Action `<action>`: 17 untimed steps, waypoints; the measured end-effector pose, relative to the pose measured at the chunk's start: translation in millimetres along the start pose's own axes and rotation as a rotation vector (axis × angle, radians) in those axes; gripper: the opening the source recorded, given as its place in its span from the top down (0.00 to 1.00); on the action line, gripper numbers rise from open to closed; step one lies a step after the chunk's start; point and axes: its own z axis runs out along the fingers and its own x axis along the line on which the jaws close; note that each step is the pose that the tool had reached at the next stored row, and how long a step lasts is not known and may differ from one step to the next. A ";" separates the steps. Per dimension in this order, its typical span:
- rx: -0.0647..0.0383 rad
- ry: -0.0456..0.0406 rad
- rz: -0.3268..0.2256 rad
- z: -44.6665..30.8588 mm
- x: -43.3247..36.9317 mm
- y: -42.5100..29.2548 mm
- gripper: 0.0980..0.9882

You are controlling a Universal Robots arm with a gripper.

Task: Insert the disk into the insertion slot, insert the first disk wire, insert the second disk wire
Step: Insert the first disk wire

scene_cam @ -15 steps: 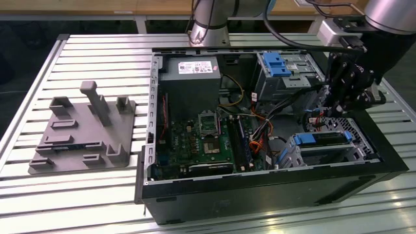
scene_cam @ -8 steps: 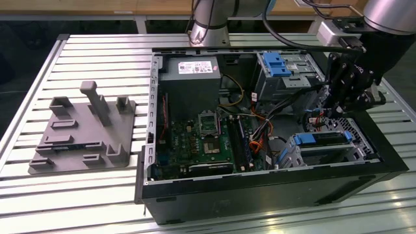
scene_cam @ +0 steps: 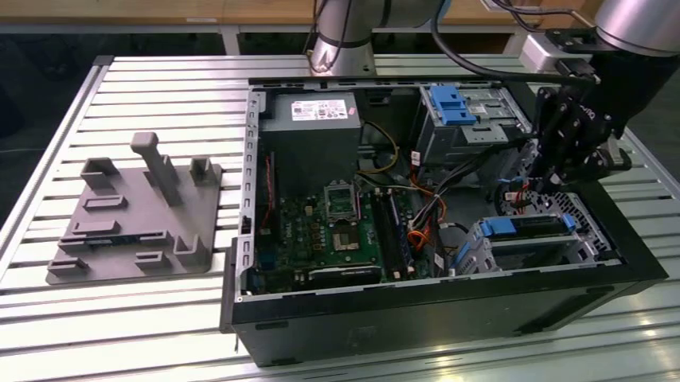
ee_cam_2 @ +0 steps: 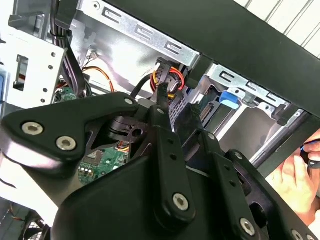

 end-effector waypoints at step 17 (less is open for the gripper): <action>-0.018 0.0017 -0.001 1.1 -2.0 -2.9 0.92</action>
